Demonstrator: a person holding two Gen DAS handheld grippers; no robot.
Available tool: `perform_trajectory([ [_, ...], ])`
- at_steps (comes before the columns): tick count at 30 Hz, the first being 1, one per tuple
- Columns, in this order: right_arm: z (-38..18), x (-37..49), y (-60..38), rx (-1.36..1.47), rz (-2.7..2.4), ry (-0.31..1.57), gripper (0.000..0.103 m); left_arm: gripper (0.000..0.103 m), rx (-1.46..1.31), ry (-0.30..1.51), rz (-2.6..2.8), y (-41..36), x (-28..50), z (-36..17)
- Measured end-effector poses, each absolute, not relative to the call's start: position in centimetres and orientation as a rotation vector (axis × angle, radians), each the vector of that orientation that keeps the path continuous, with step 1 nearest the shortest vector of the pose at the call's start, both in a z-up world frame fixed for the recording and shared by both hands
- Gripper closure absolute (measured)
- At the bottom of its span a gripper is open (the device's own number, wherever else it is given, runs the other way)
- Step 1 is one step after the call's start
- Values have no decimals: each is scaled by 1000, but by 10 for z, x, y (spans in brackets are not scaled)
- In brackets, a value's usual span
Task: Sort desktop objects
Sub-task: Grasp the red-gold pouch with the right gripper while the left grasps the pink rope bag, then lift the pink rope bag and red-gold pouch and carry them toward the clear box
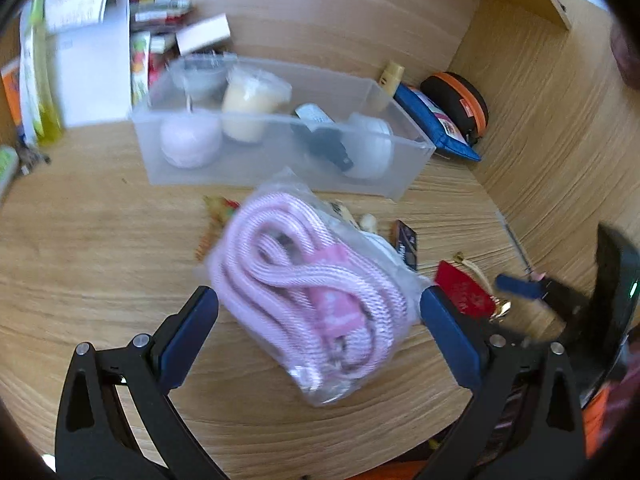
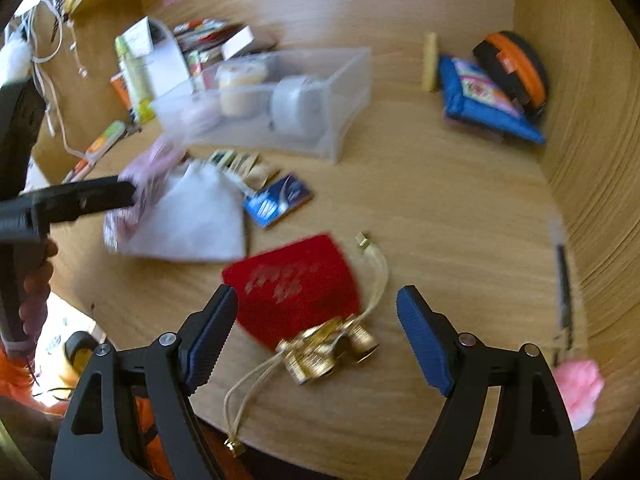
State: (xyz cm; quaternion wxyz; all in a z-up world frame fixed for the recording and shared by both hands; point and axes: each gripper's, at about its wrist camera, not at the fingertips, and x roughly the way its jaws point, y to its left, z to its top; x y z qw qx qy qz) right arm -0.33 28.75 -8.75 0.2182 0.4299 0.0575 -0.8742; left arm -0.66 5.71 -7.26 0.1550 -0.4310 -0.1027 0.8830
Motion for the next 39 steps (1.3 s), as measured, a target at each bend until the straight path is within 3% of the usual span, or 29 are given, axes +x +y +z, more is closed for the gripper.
perform_trajectory([
  [8, -101, 0, 274, 1163, -2440, 279, 26, 1, -1330, -412, 2555, 49, -20, -95],
  [15, -99, 4, 268, 1113, -2435, 306, 56, 1, -1287, -337, 2614, 53, -25, -98],
  [21, -95, 5, 272, 1107, -2438, 279, 69, 25, -1236, -340, 2583, 43, -23, -95],
  [27, -80, 6, 287, 1071, -2480, 208, 71, 36, -1182, -239, 2626, 31, -4, -86],
  [39, -72, -11, 290, 1066, -2490, 153, 71, 39, -1123, -227, 2723, -10, 29, -69],
])
